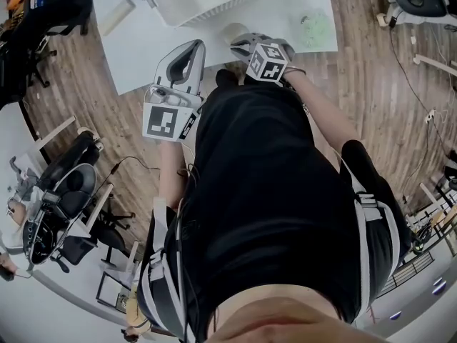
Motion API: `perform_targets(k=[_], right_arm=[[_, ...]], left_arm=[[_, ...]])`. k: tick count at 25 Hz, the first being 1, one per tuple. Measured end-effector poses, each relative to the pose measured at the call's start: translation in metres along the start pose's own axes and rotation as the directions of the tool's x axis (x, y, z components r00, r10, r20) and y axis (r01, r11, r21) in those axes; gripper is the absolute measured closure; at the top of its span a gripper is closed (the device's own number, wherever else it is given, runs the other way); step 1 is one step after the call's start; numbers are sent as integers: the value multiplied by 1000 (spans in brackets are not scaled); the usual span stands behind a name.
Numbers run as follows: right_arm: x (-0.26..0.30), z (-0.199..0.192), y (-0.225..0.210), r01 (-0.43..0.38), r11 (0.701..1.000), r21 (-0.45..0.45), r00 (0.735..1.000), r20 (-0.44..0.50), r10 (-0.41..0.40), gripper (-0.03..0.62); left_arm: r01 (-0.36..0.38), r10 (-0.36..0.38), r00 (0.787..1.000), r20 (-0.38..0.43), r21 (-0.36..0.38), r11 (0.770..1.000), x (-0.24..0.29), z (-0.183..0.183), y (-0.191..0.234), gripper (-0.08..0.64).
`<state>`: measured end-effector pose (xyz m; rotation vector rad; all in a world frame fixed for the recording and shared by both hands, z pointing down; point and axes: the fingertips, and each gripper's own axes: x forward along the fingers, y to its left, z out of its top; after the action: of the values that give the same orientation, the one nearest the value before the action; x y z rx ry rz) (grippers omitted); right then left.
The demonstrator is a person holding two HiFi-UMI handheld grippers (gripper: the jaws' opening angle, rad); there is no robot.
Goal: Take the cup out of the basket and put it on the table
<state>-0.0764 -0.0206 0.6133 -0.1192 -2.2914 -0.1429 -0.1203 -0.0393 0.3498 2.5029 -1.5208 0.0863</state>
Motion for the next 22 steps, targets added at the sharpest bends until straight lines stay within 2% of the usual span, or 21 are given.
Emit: perform_targets(k=[7,11,13,16,19,22], right_arm=[[-15,14,-3,10,1000,7,998,61,-10,553],[-51,38,-23,58,993,103,977,199,-78,554],[-76,51,-37,82,979,186,947,291,-134,554],[-120,64,-59,107,943,316,887,398,-234,554],[-164,73,-79,158,910,383,821,461,-336,554],[-201,85,-88,183,892,412,750,528,-398,572]], left_arm=[[22,-22,1000,2,5,1000,7,2,0,541],[26,-26,1000,4,7,1000,11,3,1,541],[27,-27,1000,7,8,1000,12,2,1,541],[34,-34,999,16,8,999,14,4,-2,541],[44,-45,999,26,9,999,20,8,-4,541],[54,-54,998,32,9,999,25,9,-7,541]])
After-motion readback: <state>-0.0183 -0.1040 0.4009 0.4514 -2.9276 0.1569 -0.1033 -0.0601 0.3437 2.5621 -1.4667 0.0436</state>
